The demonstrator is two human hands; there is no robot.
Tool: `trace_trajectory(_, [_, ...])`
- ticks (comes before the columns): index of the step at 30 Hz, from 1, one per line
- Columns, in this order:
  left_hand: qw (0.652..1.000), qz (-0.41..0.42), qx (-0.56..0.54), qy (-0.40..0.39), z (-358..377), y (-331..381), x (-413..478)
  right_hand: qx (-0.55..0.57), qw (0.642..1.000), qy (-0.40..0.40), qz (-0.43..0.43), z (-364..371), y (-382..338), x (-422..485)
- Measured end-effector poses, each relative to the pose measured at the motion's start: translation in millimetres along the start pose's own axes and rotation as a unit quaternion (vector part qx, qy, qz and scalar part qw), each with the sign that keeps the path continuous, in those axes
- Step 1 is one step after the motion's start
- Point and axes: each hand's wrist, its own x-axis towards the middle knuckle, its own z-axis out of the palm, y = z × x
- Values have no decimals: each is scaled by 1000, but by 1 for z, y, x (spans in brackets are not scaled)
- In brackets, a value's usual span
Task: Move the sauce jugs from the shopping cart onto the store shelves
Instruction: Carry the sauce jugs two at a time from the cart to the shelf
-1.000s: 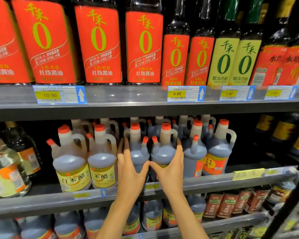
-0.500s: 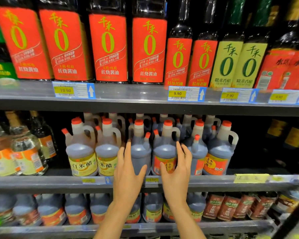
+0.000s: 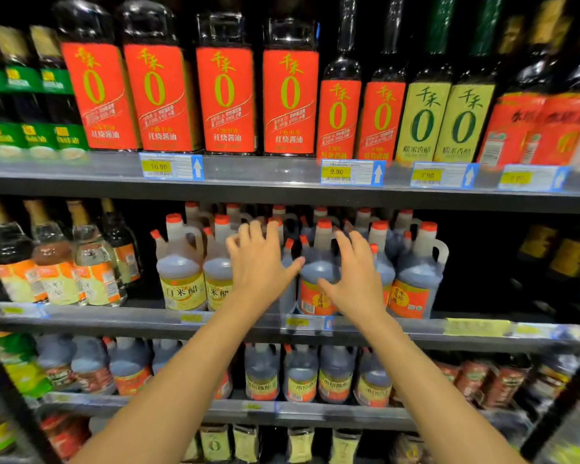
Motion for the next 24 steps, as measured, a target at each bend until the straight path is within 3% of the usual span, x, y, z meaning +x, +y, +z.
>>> trace_trajectory(4, [995,0,19,-94,2,11,31,-98,994,-25,-35,-13,-3,24])
trace_trajectory(7, [993,2,12,-121,5,12,43,-131,989,-59,-27,-17,-7,37])
trace_trajectory(16, [958,33,-101,-266,-6,-13,61,-116,985,-128,18,-8,-15,47])
trace_trajectory(21, [975,4,-68,-214,-2,-13,57,-89,990,-102,46,8,-18,37])
trace_trajectory(24, [971,8,-77,-228,-1,-14,63,-97,989,-96,50,13,-19,38])
